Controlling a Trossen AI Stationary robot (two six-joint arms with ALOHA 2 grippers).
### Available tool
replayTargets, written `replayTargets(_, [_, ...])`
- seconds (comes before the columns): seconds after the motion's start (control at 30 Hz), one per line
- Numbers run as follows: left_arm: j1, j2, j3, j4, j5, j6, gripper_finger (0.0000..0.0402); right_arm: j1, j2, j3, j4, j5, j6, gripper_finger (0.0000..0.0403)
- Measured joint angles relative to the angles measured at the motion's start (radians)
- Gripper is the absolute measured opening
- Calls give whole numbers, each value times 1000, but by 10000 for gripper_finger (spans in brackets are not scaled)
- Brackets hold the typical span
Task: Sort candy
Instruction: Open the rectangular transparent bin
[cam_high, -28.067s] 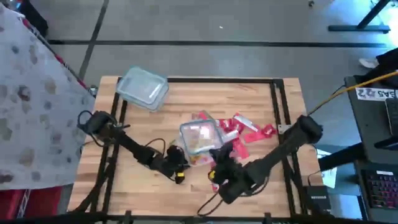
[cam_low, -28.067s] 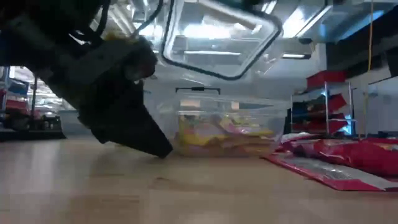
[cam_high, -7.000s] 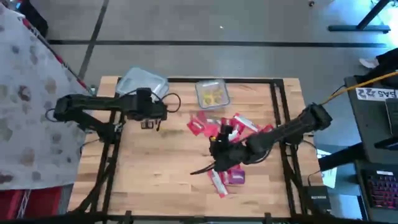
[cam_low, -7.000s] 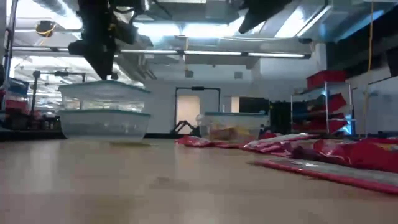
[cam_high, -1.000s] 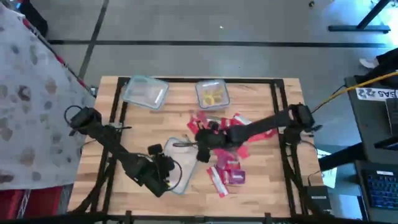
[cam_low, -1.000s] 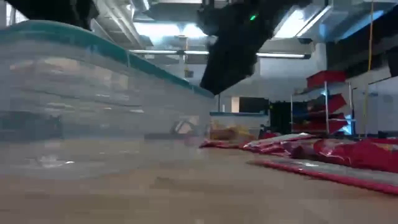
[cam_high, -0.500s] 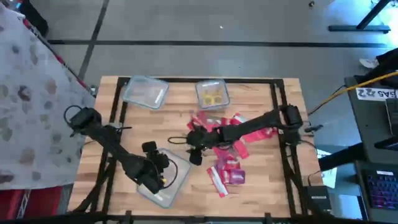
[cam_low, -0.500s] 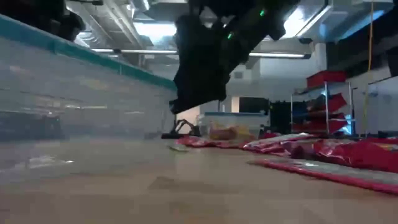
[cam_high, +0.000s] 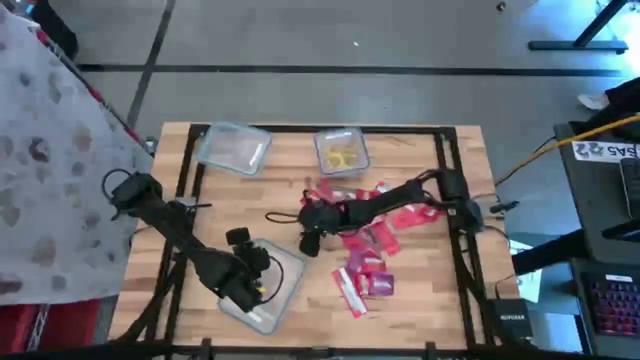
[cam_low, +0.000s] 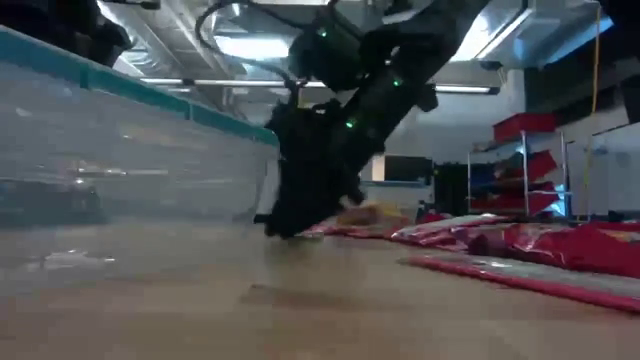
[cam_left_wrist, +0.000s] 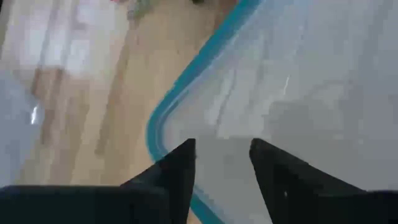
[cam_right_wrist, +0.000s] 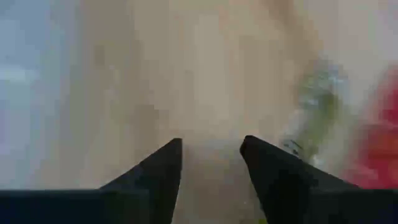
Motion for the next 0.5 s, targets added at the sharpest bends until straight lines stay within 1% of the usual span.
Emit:
replayTargets(0.1, [2,2,-1,10,-39,-3,143,-5,-61,-5,-162,151,-16,120])
replayTargets(0.2, [16,2,-3,33,-88,-5,143,9,-150,-2,-296,230,-16,104])
replayTargets(0.3, [39,2,-11,107,-135,33,143,45,-215,-3,-373,240,-18,98])
replayTargets(0.4, [68,2,-48,190,-149,114,143,102,-272,-4,-358,232,-22,97])
replayTargets(0.5, [111,-2,-97,290,-179,202,143,174,-297,-1,-324,166,-45,97])
